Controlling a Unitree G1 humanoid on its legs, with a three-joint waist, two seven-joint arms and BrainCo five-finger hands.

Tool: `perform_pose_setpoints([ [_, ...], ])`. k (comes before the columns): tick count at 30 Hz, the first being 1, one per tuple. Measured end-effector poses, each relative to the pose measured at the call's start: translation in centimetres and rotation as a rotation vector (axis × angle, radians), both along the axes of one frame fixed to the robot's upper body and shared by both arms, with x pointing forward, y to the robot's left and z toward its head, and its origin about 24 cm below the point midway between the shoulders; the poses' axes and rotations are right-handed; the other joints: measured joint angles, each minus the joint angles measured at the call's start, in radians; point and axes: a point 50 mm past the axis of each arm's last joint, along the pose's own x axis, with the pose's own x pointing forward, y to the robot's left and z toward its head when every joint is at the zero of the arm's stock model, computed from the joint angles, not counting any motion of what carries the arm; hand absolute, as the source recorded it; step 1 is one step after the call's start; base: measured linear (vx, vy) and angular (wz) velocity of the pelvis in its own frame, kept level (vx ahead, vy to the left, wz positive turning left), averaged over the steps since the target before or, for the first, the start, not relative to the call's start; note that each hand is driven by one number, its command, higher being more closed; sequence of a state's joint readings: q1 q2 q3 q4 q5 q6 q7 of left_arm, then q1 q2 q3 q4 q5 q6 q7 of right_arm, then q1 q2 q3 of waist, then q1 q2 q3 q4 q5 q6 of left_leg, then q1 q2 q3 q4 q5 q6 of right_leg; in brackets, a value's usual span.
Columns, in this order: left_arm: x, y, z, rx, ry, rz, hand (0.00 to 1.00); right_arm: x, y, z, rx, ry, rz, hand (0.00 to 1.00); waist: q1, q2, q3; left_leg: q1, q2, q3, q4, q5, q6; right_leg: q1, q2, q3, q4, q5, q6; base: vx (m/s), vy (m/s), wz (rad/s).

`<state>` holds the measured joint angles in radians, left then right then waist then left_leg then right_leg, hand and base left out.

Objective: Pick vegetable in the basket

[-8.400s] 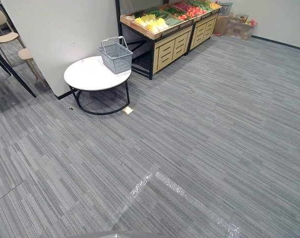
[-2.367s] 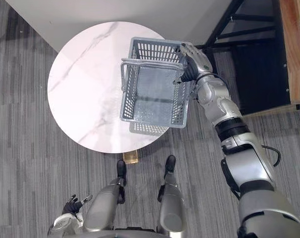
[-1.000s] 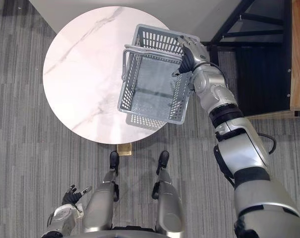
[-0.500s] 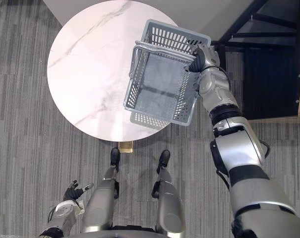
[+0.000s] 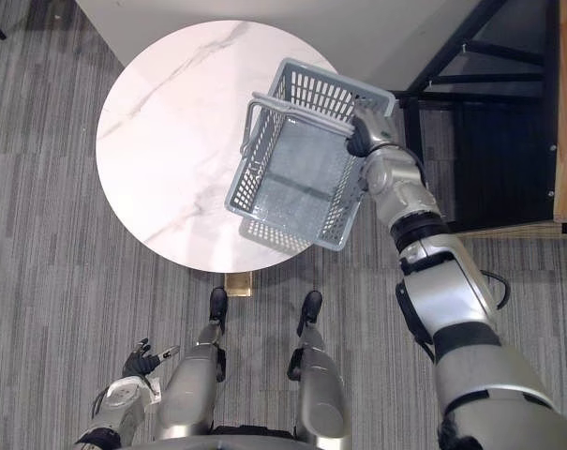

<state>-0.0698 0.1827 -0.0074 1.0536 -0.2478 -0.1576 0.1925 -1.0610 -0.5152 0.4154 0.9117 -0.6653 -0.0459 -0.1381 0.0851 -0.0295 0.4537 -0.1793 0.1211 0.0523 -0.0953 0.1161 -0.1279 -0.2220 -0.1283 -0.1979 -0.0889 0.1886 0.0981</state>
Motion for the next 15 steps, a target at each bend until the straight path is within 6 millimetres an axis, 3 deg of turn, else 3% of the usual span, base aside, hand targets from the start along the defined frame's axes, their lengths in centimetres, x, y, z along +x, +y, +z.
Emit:
perform_pose_setpoints([
  [4, -0.2, 0.1, -0.1, 0.009, 0.024, -0.010, 0.00, -1.5, 2.4, -1.9, -0.076, 0.058, 0.163, 1.00, -0.010, -0.008, -0.017, 0.048, 0.007, 0.019, 0.000, -0.008, -0.005, 0.042, 0.009, 0.017, -0.011, 0.000, 0.000, 0.00, -0.002, -0.14],
  [10, -2.5, 0.8, -1.0, -0.006, 0.098, -0.007, 0.00, -5.0, 2.3, -7.0, -0.042, 0.251, 0.315, 1.00, -0.033, -0.050, -0.134, 0.095, 0.010, 0.054, 0.000, -0.027, -0.010, 0.070, 0.014, 0.050, -0.016, -0.001, 0.001, 0.02, 0.007, -0.13],
  [15, -5.0, 0.9, -1.8, -0.021, 0.170, -0.020, 0.00, -8.8, 1.4, -10.7, 0.037, 0.412, 0.402, 1.00, -0.058, -0.062, -0.235, 0.132, 0.008, 0.085, 0.000, -0.059, -0.008, 0.090, 0.012, 0.076, -0.016, -0.020, 0.007, 0.01, 0.013, -0.20],
])
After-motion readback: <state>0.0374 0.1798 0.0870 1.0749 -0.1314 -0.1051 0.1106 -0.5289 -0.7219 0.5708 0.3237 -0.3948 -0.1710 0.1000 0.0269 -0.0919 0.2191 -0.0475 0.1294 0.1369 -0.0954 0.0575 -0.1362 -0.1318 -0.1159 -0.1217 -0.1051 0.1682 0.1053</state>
